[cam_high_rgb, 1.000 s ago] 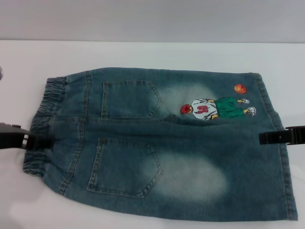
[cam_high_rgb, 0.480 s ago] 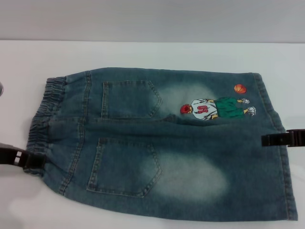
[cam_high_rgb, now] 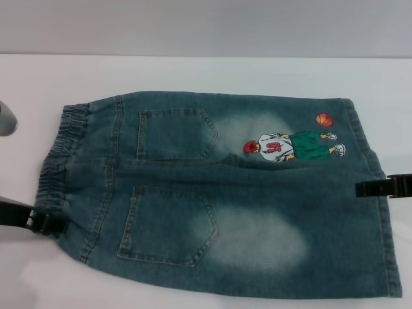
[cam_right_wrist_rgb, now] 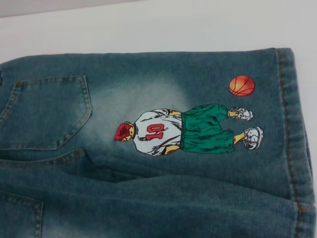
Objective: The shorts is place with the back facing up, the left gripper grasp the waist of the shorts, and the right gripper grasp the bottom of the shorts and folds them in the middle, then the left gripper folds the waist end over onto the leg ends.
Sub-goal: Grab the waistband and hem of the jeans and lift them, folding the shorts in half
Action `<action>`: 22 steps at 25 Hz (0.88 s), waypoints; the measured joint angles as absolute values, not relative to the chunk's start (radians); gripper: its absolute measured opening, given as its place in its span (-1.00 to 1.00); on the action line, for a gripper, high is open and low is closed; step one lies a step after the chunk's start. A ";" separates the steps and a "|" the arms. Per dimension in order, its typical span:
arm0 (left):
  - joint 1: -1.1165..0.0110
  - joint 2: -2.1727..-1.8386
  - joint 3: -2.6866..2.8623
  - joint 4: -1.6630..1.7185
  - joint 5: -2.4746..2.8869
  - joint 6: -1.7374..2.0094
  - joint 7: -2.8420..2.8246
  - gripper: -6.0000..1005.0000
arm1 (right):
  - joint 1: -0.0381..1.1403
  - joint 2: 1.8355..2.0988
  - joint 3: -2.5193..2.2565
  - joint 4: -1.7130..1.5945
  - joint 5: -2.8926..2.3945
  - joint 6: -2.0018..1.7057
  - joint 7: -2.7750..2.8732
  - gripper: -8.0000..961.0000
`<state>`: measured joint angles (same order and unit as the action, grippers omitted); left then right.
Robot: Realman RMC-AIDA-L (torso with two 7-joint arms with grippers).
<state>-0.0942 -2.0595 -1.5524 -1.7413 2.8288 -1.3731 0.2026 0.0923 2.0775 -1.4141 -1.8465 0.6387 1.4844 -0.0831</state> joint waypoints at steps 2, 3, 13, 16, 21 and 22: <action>-0.106 -2.060 -1.552 -1.723 2.829 -1.373 0.202 0.64 | 0.092 2.078 -1.416 -1.847 0.638 1.483 -0.083 0.35; -0.110 -2.060 -1.551 -1.713 2.829 -1.372 0.202 0.64 | 0.092 2.078 -1.416 -1.847 0.638 1.483 -0.083 0.35; -0.134 -2.062 -1.549 -1.669 2.829 -1.366 0.201 0.63 | 0.089 2.079 -1.421 -1.840 0.638 1.479 -0.090 0.34; -0.137 -2.062 -1.549 -1.661 2.829 -1.366 0.201 0.63 | 0.091 2.078 -1.424 -1.841 0.638 1.479 -0.090 0.34; -0.138 -2.062 -1.549 -1.654 2.829 -1.368 0.200 0.63 | 0.093 2.077 -1.428 -1.844 0.638 1.479 -0.090 0.33; -0.138 -2.062 -1.549 -1.654 2.829 -1.369 0.200 0.63 | 0.093 2.077 -1.428 -1.844 0.638 1.479 -0.090 0.33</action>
